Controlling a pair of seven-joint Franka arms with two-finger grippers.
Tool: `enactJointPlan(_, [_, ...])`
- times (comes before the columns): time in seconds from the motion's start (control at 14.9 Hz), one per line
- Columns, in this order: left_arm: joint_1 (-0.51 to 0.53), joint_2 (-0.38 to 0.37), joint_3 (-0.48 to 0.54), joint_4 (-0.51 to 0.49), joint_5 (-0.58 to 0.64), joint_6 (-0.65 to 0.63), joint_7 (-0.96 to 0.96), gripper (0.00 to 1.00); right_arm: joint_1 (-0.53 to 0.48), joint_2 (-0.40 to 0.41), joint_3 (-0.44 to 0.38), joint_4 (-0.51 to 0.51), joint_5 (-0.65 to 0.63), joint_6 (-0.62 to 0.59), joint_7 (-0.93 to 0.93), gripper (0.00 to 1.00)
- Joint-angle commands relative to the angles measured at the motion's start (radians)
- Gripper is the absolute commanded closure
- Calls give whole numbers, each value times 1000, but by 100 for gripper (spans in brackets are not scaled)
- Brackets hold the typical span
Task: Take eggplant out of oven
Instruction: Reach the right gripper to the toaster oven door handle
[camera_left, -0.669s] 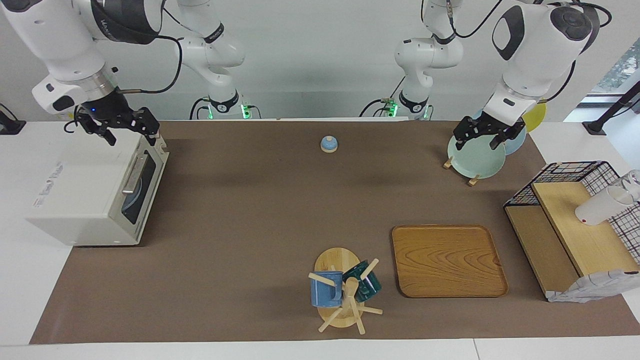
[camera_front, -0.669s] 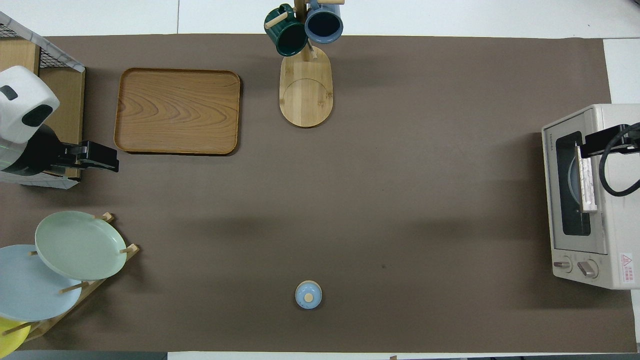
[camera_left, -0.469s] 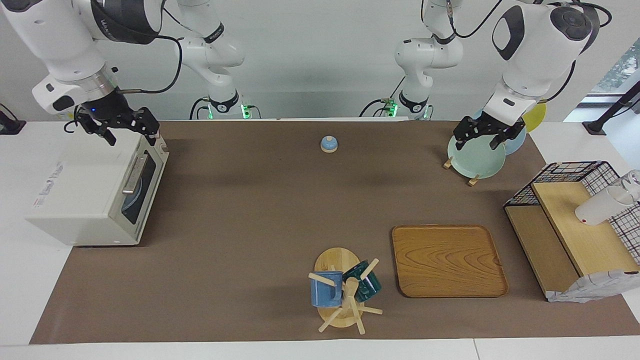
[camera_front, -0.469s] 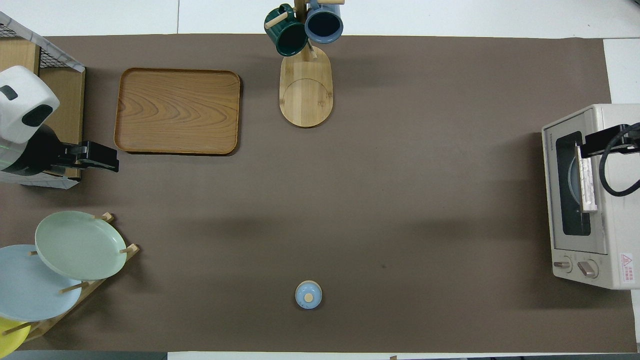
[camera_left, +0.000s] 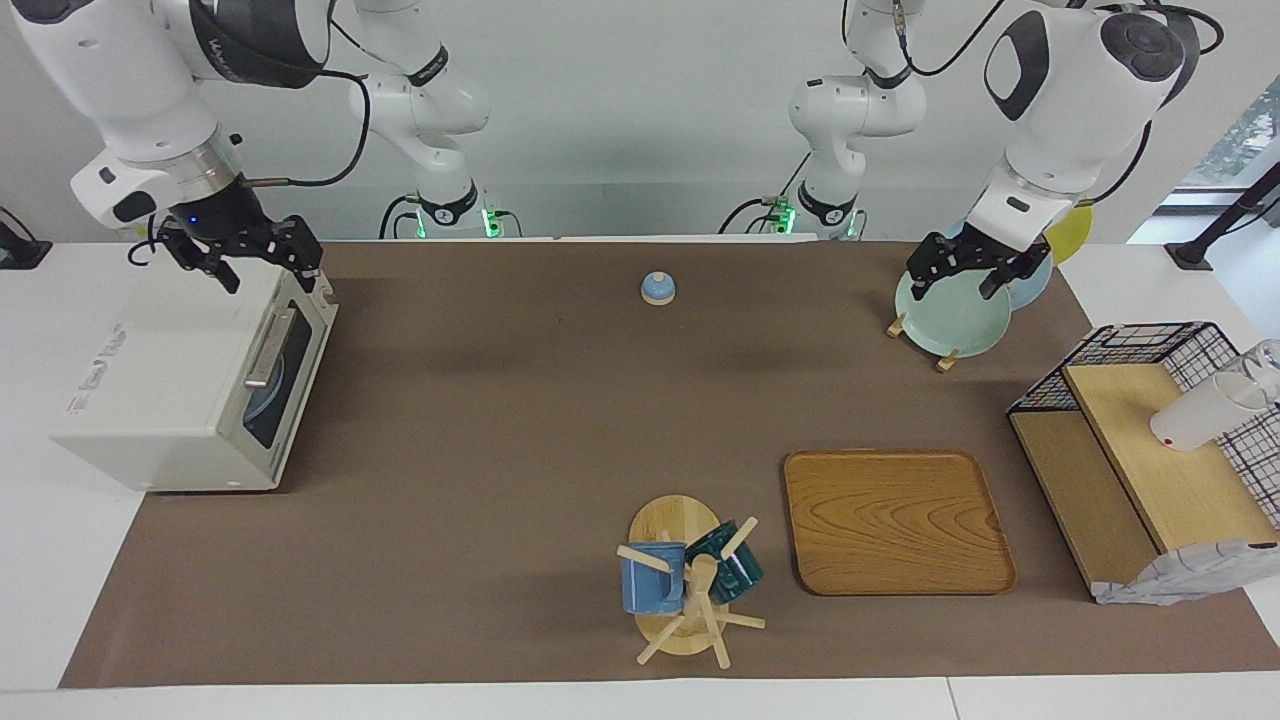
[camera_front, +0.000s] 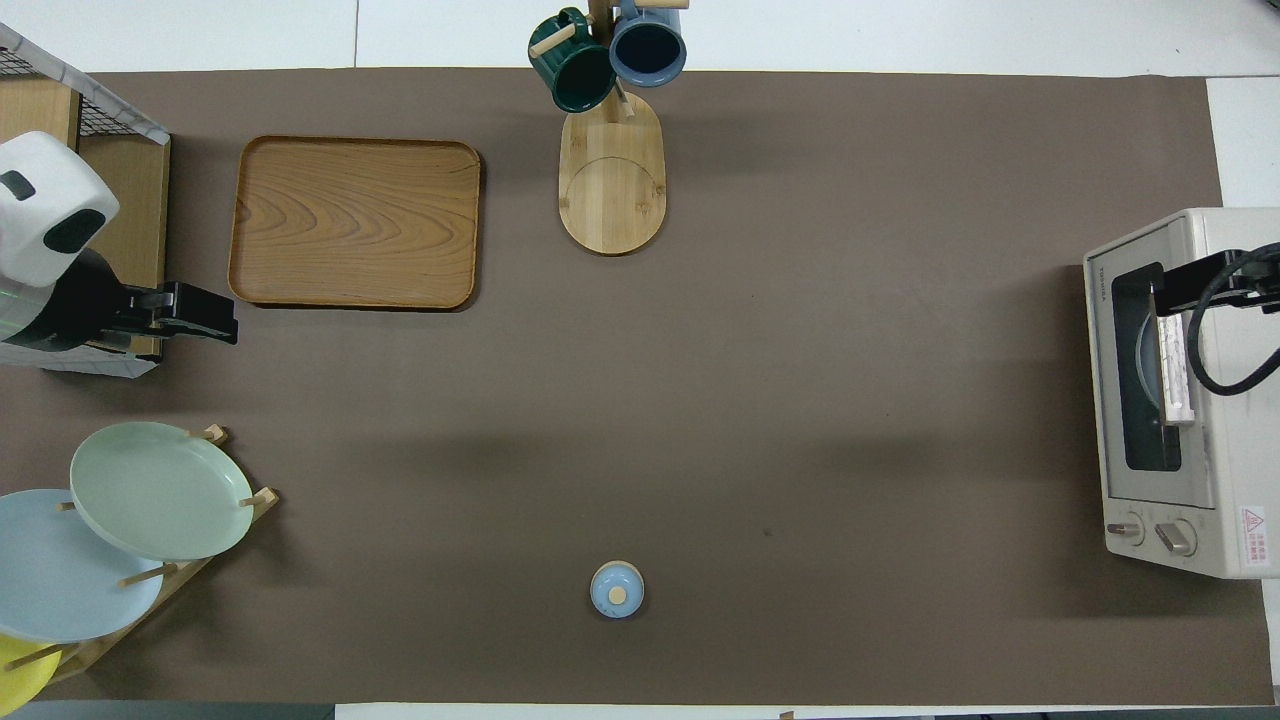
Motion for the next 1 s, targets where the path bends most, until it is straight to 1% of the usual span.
enactJointPlan(0.0, [12,-16,-10,-5,21,-7,2,0,-2,-21,4,-44,-8,18,-9,100])
enactJointPlan(0.07, [12,-16,-10,-5,21,-7,3,0,-2,-44,2,-97,-8,58,-6,100])
enactJointPlan(0.13, [14,-16,-10,-5,21,-7,3,0,-3,-57,2,-137,-8,122,-8,100])
enactJointPlan(0.27, [14,-16,-10,-5,21,-7,3,0,-3,-58,0,-193,-11,149,21,100])
enactJointPlan(0.47, [14,-16,-10,-5,21,-7,3,0,-5,-29,0,-239,-38,152,170,100])
enactJointPlan(0.6, [12,-16,-10,-5,21,-7,3,0,-5,-6,2,-242,-125,150,167,100])
enactJointPlan(0.74, [14,-16,-10,-5,21,-7,2,0,-5,-7,0,-276,-162,159,168,100])
enactJointPlan(0.87, [14,-16,-10,-5,21,-7,2,0,-12,-8,2,-309,-221,192,167,100])
enactJointPlan(0.94, [14,-16,-10,-5,21,-7,3,0,-15,-13,2,-332,-225,216,167,100])
